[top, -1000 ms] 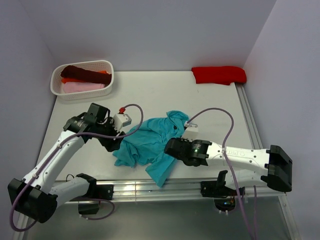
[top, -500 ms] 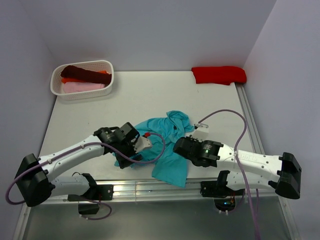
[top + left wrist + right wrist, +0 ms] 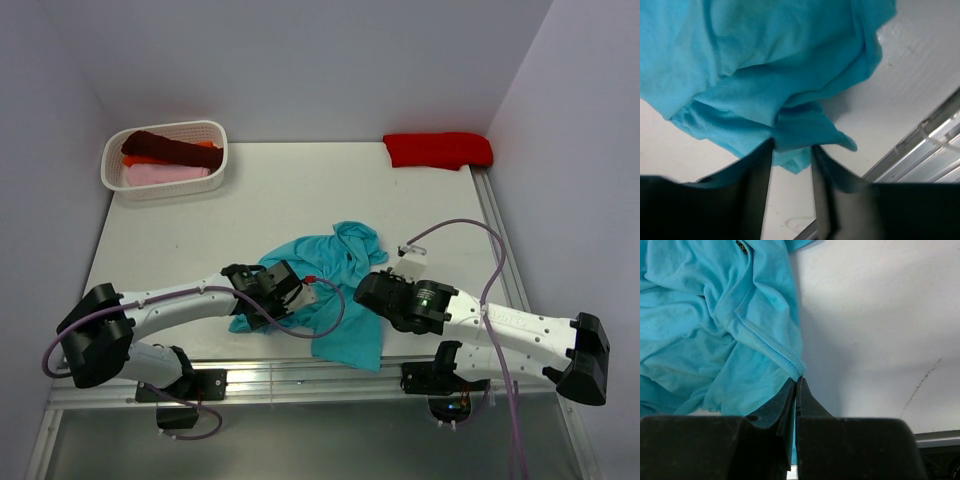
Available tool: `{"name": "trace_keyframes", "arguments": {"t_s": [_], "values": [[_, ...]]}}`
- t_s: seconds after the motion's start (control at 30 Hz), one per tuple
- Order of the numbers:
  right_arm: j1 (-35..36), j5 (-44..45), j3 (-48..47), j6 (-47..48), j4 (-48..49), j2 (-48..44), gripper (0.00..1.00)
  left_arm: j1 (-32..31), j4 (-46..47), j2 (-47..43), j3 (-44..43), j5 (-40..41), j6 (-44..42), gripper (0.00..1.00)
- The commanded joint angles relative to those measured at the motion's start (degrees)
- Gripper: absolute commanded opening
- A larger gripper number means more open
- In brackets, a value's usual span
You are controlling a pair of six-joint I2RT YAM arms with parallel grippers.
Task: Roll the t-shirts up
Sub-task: Flatten the tshirt
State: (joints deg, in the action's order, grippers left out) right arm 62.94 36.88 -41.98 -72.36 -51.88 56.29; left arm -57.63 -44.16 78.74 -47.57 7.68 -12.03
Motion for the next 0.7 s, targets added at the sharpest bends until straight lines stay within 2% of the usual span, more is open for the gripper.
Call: {"name": "trace_keyframes", "arguments": {"t_s": [0.0, 0.03, 0.07, 0.13, 0.27, 0.37, 0.43, 0.53, 0.67], "values": [[-0.7, 3.5, -0.9, -0.4, -1.3, -1.5, 0.0, -0.2, 3.0, 0.4, 0.5, 3.5, -0.6, 0.33], [-1.0, 3.6, -0.9, -0.4, -1.5, -1.6, 0.0, -0.1, 3.4, 0.6, 0.5, 4.3, -1.0, 0.26], [-1.1, 3.7, -1.1, 0.0, -1.5, -1.9, 0.0, 0.7, 3.6, 0.8, 0.5, 4.4, -1.2, 0.14], [-1.8, 3.8, -1.6, 0.8, -1.4, -2.2, 0.0, 2.4, 4.8, 1.3, 0.3, 4.2, -2.4, 0.0], [-3.4, 3.8, -2.1, 3.0, -0.6, -2.9, 0.0, 11.1, 6.3, 2.5, -1.2, 3.3, -5.4, 0.0], [-4.8, 3.4, -2.4, 4.8, 0.5, -3.3, 0.0, 17.0, 4.9, 3.1, -3.2, -0.7, -7.5, 0.0], [-5.4, 3.2, -2.4, 5.4, 1.0, -3.3, 0.0, 18.4, 3.0, 2.8, -3.9, -2.9, -8.1, 0.0], [-6.0, 3.1, -1.8, 6.0, 1.9, -3.1, 0.0, 19.6, 5.6, 2.2, -2.7, 1.7, -8.1, 0.0], [-7.5, 2.1, -0.8, 7.2, 3.3, -2.9, 0.0, 26.9, 6.4, 5.5, -5.5, -0.6, -10.0, 0.0]]}}
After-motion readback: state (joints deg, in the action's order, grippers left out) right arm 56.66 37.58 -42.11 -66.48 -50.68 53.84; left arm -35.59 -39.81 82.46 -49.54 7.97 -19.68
